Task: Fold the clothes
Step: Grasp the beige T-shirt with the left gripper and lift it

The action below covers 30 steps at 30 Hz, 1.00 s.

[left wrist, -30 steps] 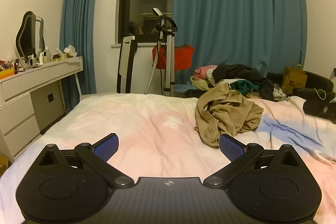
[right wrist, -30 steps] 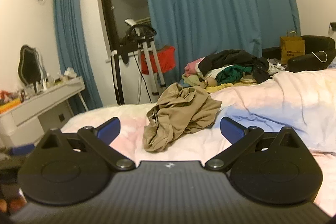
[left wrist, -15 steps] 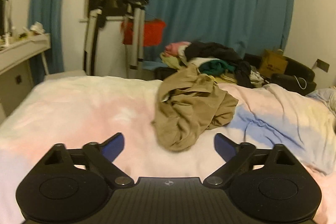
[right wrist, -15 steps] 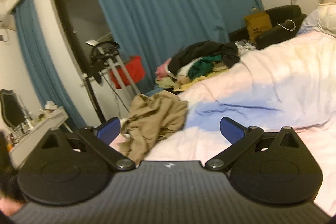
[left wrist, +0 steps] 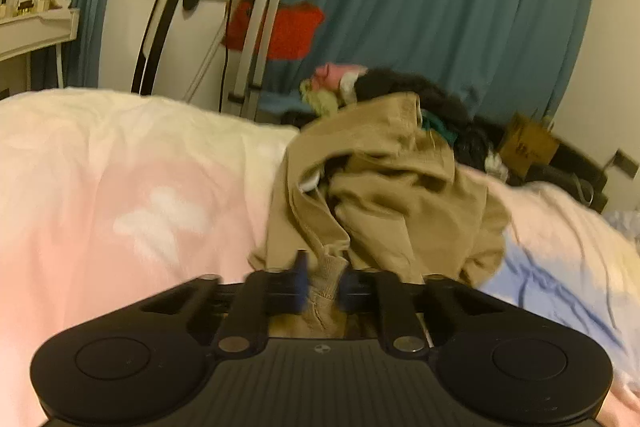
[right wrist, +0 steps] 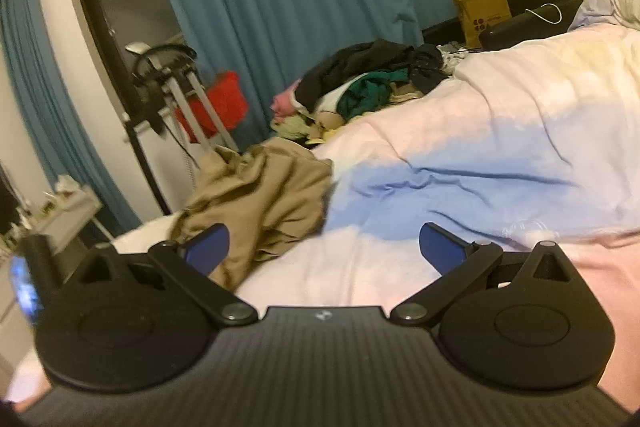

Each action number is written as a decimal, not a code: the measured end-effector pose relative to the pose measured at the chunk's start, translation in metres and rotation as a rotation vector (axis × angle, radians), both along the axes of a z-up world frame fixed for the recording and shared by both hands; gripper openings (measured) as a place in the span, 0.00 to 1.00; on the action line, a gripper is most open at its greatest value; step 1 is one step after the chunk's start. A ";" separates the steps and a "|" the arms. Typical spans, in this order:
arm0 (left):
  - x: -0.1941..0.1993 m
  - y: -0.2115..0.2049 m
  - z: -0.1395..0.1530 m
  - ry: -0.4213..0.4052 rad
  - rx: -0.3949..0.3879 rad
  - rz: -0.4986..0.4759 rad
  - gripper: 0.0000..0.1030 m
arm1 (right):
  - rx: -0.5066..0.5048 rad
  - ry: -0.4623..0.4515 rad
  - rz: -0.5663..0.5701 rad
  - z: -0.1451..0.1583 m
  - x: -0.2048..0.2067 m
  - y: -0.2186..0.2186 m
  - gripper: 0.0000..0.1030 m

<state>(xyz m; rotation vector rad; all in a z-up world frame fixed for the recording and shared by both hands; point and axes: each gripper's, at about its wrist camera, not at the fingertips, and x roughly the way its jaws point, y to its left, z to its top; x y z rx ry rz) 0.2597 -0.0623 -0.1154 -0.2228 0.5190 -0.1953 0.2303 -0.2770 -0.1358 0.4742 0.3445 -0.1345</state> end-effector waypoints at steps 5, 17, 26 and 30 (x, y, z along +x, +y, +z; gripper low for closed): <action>-0.029 0.019 0.028 -0.099 -0.010 0.004 0.07 | -0.049 -0.030 -0.003 -0.011 0.020 0.006 1.00; -0.181 0.085 0.135 -0.363 -0.033 -0.004 0.06 | -0.245 -0.266 0.142 0.027 -0.018 0.055 1.00; -0.259 0.147 0.176 -0.360 -0.111 0.048 0.06 | -0.203 -0.212 0.296 0.069 -0.087 0.104 1.00; -0.266 0.164 0.162 -0.219 -0.141 0.073 0.06 | -0.161 -0.157 0.423 0.079 -0.074 0.131 1.00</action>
